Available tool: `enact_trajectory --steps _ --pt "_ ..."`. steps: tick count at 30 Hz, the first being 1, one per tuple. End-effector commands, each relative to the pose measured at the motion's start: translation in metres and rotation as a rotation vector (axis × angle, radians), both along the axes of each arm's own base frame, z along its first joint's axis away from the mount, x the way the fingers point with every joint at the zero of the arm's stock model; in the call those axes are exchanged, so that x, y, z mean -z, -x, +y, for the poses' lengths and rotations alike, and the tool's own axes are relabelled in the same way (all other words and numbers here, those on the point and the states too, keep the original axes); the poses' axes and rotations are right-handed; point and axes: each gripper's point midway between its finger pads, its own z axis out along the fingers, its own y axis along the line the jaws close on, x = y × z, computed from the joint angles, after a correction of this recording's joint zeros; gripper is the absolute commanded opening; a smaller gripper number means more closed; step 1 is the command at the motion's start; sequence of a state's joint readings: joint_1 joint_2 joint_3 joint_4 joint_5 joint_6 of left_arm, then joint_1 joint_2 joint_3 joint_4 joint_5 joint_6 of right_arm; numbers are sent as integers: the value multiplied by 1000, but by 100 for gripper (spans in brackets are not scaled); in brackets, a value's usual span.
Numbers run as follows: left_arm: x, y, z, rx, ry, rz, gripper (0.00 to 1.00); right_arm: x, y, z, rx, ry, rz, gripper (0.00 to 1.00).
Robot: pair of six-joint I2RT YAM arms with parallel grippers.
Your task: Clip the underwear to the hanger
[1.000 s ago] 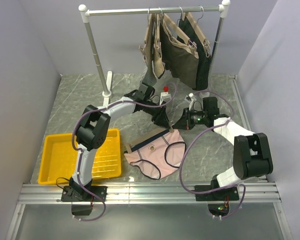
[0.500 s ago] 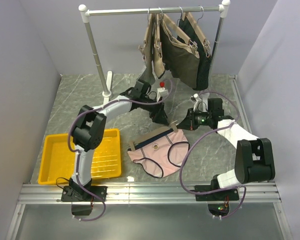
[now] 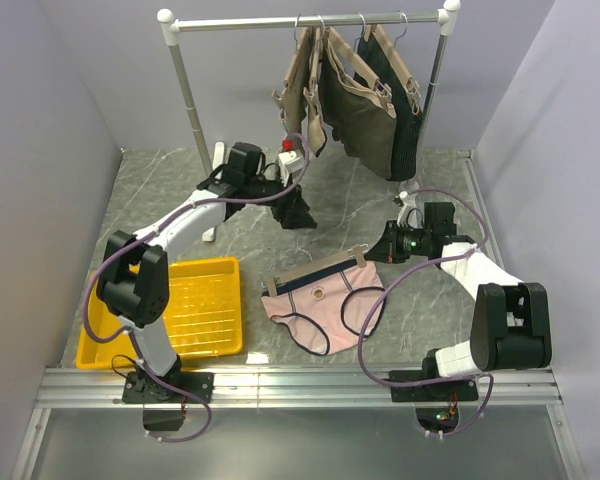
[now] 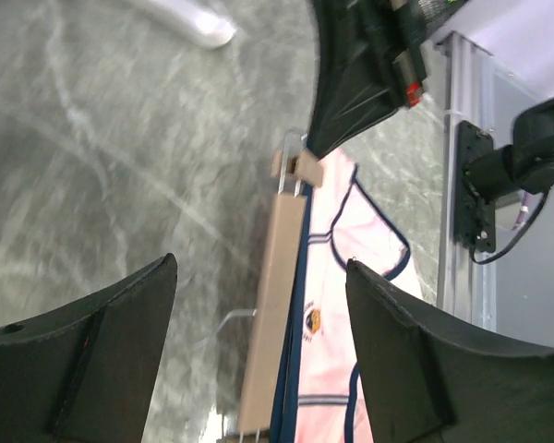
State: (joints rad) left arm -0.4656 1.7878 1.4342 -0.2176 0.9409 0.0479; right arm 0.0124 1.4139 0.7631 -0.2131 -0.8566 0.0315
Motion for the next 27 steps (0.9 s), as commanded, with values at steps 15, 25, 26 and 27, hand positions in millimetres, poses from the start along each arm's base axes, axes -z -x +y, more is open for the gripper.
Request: enact_trajectory --steps 15,25,26,27 --pt "109 53 74 134 -318 114 78 -2 4 -5 14 19 -45 0" --pt "144 50 56 216 -344 134 80 -8 6 -5 -17 30 -92 0" --pt "146 54 53 233 -348 133 80 -9 6 -4 -19 27 -95 0" --pt "147 58 52 251 -349 128 79 -11 6 -4 -23 26 -100 0"
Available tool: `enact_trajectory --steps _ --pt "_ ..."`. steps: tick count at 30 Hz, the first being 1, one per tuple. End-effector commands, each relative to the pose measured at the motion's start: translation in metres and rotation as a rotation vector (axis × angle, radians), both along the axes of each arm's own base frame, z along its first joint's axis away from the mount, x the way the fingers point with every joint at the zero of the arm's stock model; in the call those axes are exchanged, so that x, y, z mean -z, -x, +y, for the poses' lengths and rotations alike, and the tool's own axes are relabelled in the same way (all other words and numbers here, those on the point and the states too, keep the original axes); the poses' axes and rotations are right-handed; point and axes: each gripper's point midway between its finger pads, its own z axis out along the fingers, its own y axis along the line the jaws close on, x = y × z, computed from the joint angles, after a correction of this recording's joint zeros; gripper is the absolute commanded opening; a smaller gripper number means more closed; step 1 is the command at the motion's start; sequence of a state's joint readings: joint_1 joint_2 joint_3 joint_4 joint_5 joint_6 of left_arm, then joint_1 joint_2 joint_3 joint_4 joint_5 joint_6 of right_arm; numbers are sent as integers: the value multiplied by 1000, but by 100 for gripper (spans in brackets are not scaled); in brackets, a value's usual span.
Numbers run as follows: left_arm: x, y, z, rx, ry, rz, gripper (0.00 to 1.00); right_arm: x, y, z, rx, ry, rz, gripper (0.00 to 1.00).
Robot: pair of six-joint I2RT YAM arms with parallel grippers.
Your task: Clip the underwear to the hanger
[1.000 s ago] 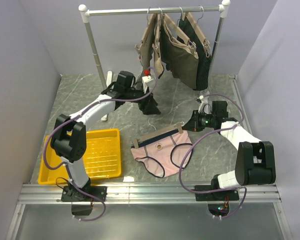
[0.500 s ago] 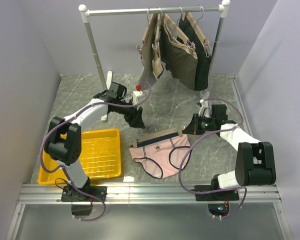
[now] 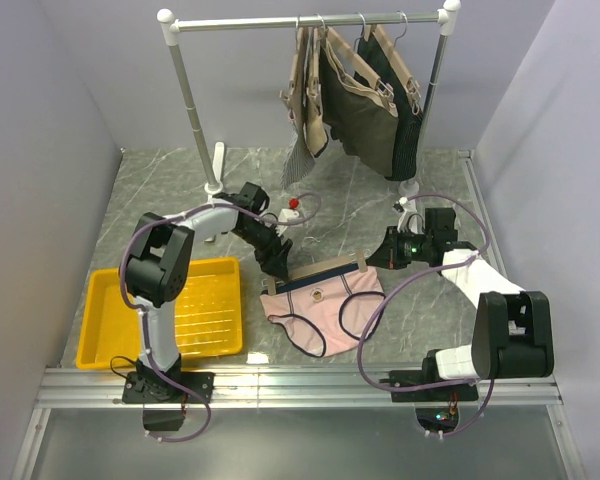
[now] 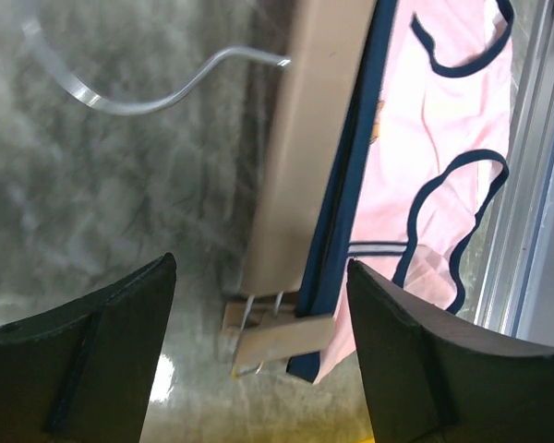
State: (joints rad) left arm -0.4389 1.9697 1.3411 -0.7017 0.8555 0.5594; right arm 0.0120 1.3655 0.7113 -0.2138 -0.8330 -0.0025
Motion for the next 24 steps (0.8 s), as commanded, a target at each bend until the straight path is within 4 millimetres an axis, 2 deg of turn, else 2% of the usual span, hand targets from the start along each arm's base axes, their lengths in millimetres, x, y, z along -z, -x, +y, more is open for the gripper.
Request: enact_trajectory --steps 1,6,11,14,17,18,20,21,23,24 --pt "-9 2 -15 84 48 -55 78 -17 -5 0 -22 -7 -79 0" --pt "0 12 -23 129 50 -42 70 -21 -4 1 -36 -12 -99 0" --pt "2 9 -28 133 60 -45 60 -25 -1 2 -54 -12 -125 0" --pt "-1 13 -30 145 81 -42 52 -29 2 4 -69 -23 -142 0" --pt "-5 17 -29 146 92 -58 39 -30 4 5 -86 -23 -152 1" --pt "-7 16 -29 148 96 -72 30 -28 6 4 -90 -20 -143 4" --pt "-14 18 -30 147 108 -90 20 -27 7 4 -96 -11 -142 15" --pt "-17 17 -30 144 114 -98 11 -28 8 3 -98 -8 -145 21" --pt "-25 17 -31 144 126 -123 4 -29 10 3 -111 1 -151 36" --pt "-29 17 -32 143 130 -131 0 -30 11 1 -112 13 -151 40"
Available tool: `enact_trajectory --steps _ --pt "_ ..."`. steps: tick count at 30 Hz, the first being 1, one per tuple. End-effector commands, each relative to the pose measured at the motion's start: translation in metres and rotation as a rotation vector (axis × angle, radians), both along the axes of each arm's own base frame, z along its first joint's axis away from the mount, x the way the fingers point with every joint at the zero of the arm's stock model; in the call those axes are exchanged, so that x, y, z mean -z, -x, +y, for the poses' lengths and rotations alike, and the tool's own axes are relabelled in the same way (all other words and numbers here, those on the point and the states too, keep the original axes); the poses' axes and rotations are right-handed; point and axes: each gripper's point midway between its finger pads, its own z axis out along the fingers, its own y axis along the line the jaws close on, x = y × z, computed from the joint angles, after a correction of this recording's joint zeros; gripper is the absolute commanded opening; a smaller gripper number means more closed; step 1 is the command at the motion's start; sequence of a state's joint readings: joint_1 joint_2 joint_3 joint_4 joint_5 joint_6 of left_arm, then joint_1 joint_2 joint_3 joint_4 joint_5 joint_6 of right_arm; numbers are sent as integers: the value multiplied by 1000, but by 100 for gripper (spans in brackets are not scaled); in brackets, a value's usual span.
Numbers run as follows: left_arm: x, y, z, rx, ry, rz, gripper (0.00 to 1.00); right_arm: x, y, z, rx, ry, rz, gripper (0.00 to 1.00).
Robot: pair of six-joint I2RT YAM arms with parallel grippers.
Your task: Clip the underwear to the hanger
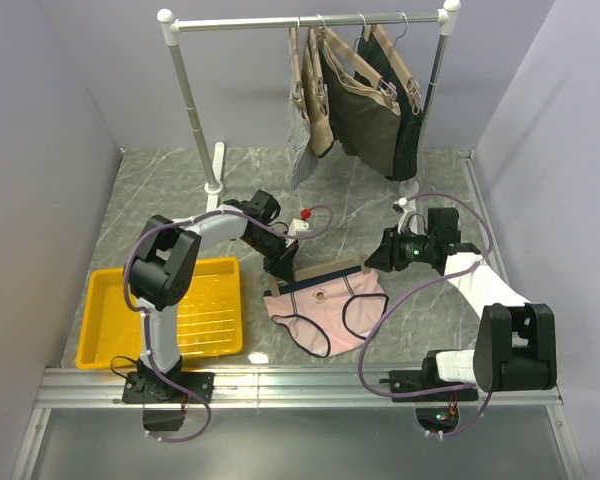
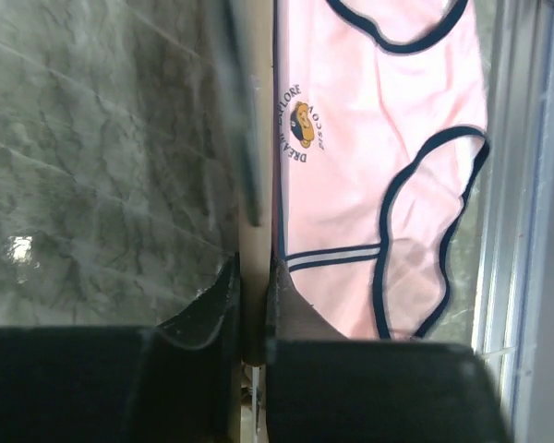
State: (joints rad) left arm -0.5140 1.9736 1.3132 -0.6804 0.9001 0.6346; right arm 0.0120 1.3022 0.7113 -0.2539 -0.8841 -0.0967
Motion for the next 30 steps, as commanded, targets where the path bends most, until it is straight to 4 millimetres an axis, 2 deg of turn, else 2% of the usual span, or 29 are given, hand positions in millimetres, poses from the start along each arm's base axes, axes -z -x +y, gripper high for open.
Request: enact_trajectory --steps 1,3,5,8,9,12,15,17,23,30 --pt "-38 -7 -11 16 93 -114 0 -15 3 -3 -38 23 -66 43" --pt "-42 -7 -11 24 90 -131 0 -16 7 -6 -70 61 -84 46" --pt "-48 -5 -11 30 92 -148 0 -18 5 -17 -86 100 -129 47" --pt "-53 -2 -12 44 82 -173 0 -36 -1 -25 -133 151 -231 48" --pt "-54 -4 -12 50 66 -198 0 -48 -4 -26 -150 165 -273 48" --pt "-57 1 -14 63 55 -225 0 -76 -12 -24 -215 188 -405 49" --pt "-63 3 -17 66 41 -244 0 -92 -15 -18 -287 209 -484 49" --pt "-67 5 -18 65 39 -248 0 -93 -10 -12 -352 228 -509 49" --pt "-79 10 -24 76 30 -302 0 -87 9 28 -562 297 -586 47" --pt "-88 16 -29 90 40 -344 0 -72 12 40 -659 308 -493 47"
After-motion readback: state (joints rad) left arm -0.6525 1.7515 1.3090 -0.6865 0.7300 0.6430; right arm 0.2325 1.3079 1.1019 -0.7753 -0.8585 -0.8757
